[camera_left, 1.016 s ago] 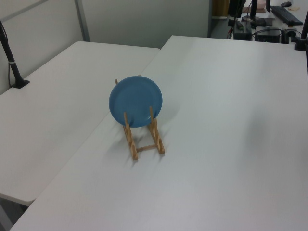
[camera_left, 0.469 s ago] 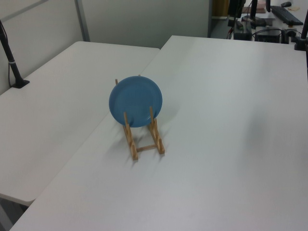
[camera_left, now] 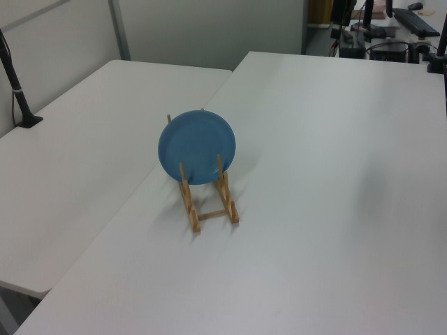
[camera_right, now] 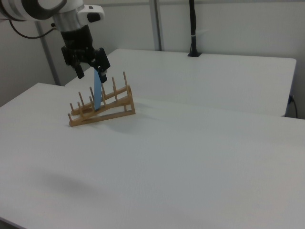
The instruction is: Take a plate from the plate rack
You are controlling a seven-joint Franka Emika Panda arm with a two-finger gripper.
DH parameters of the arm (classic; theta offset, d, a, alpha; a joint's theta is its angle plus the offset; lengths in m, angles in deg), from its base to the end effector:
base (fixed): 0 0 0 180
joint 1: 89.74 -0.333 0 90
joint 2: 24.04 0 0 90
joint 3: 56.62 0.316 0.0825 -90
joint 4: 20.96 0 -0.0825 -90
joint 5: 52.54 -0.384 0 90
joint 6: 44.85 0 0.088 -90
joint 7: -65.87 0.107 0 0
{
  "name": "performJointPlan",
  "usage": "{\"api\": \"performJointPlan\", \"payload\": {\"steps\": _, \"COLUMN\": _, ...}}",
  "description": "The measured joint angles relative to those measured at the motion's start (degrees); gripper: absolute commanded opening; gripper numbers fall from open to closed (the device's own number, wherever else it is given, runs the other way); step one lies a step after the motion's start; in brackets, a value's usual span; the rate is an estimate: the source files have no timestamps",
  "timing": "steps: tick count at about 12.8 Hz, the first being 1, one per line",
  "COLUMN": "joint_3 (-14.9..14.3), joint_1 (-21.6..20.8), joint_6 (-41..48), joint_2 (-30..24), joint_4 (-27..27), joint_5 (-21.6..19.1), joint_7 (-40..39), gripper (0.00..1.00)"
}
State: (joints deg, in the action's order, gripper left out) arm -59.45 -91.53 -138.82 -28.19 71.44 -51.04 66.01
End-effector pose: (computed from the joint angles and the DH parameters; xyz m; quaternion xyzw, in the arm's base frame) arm 0.5388 -0.0135 0.6506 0.9986 -0.0101 0.0498 0.0117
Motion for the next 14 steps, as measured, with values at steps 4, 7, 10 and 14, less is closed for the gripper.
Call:
{"api": "performJointPlan", "payload": {"steps": 4, "joint_3": 0.0, "joint_1": 0.0, "joint_6": 0.0, "joint_2": 0.0, "joint_4": 0.0, "joint_5": 0.0, "joint_7": 0.0, "gripper": 1.0}}
{"api": "performJointPlan", "payload": {"steps": 7, "joint_3": 0.02, "joint_1": -0.01, "joint_6": 0.0, "joint_2": 0.0, "joint_4": 0.0, "joint_5": 0.0, "joint_7": -0.12, "gripper": 1.0}}
{"api": "performJointPlan", "payload": {"steps": 10, "joint_3": 0.05, "joint_1": -0.03, "joint_6": 0.0, "joint_2": 0.0, "joint_4": 0.19, "joint_5": 0.0, "joint_7": -2.97, "gripper": 1.0}}
{"api": "performJointPlan", "payload": {"steps": 14, "joint_3": 0.07, "joint_1": -0.05, "joint_6": 0.0, "joint_2": 0.01, "joint_4": 1.22, "joint_5": 0.0, "joint_7": -12.42, "gripper": 1.0}}
